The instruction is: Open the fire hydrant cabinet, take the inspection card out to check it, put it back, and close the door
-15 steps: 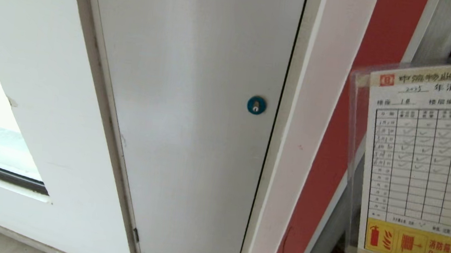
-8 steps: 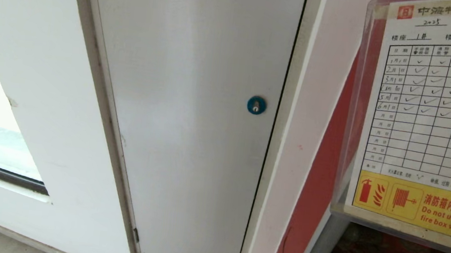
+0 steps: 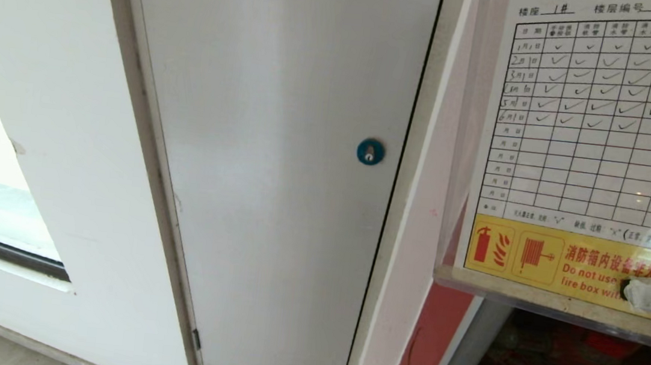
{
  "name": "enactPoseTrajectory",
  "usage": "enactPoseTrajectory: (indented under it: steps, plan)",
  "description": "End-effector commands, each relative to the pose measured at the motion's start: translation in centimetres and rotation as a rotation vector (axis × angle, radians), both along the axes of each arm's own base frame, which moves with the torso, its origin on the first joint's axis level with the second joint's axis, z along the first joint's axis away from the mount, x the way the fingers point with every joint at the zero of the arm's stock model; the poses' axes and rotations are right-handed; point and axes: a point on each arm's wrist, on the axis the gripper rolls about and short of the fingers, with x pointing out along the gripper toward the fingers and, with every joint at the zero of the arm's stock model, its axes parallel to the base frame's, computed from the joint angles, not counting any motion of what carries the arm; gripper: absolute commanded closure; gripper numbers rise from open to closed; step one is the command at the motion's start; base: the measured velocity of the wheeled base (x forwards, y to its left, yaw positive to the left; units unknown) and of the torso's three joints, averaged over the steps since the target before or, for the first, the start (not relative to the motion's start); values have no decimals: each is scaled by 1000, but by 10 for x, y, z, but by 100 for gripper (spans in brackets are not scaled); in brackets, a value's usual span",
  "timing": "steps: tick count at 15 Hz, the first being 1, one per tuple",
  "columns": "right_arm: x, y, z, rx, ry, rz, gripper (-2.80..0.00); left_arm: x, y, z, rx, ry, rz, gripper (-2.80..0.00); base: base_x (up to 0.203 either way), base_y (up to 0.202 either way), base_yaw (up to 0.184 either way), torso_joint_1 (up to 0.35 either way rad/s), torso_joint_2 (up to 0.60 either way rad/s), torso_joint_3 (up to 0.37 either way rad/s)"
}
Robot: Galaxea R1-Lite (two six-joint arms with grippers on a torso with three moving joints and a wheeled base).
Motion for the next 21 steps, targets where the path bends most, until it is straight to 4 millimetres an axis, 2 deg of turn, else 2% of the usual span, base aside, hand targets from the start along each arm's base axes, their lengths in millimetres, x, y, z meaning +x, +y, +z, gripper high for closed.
enactPoseTrajectory:
  steps: [1, 5, 9, 16, 21]
  plan:
    - [4, 10, -2, -5, 22, 53, 0, 1, 0, -2, 0, 7, 0, 0, 0, 0, 0, 0, 0, 0]
    - [7, 33, -6, -29, 44, 111, 0, 1, 0, -2, 0, 7, 0, 0, 0, 0, 0, 0, 0, 0]
    - [6, 44, -8, -40, 48, 169, 0, 1, 0, -2, 0, 7, 0, 0, 0, 0, 0, 0, 0, 0]
    - [13, 83, -11, -49, 20, 201, 0, 1, 0, -2, 0, 7, 0, 0, 0, 0, 0, 0, 0, 0]
    - [18, 99, -14, -47, 20, 207, 0, 1, 0, -2, 0, 7, 0, 0, 0, 0, 0, 0, 0, 0]
